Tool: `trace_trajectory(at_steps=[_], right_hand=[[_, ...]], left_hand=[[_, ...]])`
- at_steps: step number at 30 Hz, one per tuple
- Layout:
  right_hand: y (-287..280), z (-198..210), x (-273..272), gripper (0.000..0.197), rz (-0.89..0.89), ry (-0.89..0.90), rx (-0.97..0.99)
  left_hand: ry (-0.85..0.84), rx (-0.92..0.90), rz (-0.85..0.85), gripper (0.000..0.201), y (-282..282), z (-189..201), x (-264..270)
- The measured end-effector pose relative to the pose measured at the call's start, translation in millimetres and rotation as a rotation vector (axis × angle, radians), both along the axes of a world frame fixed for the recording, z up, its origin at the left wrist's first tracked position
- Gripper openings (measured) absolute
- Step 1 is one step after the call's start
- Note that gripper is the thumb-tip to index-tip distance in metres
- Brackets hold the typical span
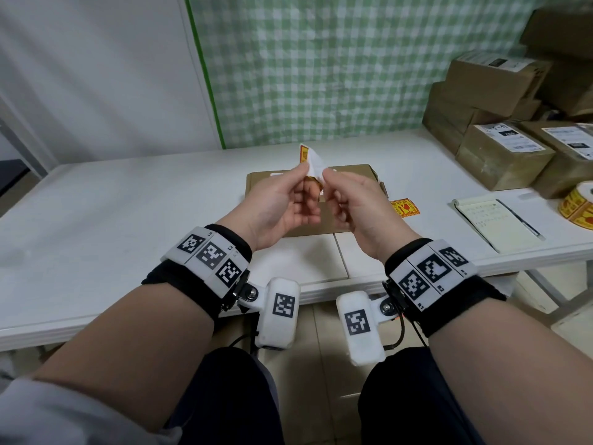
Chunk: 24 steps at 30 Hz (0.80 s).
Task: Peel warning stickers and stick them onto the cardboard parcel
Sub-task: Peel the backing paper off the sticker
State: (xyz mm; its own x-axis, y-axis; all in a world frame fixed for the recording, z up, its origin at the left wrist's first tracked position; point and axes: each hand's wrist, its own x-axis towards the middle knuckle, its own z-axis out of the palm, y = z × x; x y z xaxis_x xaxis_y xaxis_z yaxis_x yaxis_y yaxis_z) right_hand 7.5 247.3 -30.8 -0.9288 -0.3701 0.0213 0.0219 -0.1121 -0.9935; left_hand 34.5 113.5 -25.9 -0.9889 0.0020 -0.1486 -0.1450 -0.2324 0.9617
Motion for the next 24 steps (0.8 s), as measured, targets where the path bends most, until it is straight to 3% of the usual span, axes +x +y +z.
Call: trace_trajectory(at_steps=[4, 10, 17, 20, 24], right_hand=[[3.2, -1.2, -4.4, 0.035, -0.069, -0.014, 0.056], [3.0, -2.0, -7.1, 0.03, 0.003, 0.017, 0.163], [2.1, -0.5, -4.1, 0.036, 0.089, 0.05, 0.124], [2.1, -1.4, -4.4, 0.034, 0.114, 0.085, 0.181], [0.6, -3.9, -4.4, 0.029, 0.123, 0.028, 0.127]], left_hand=[[-0.009, -0.09, -0.023, 0.043, 1.2, 1.7, 2.3], [0.019, -0.13, -0.029, 0.024, -1.5, -3.0, 1.7], [-0.001, -0.021, -0.11, 0.03, -7.6, -0.9, 3.0], [0.0, -0.135, -0.088, 0.036, -6.5, -1.9, 1.5], [0.063, -0.188, -0.086, 0.025, -3.5, -2.1, 0.7]])
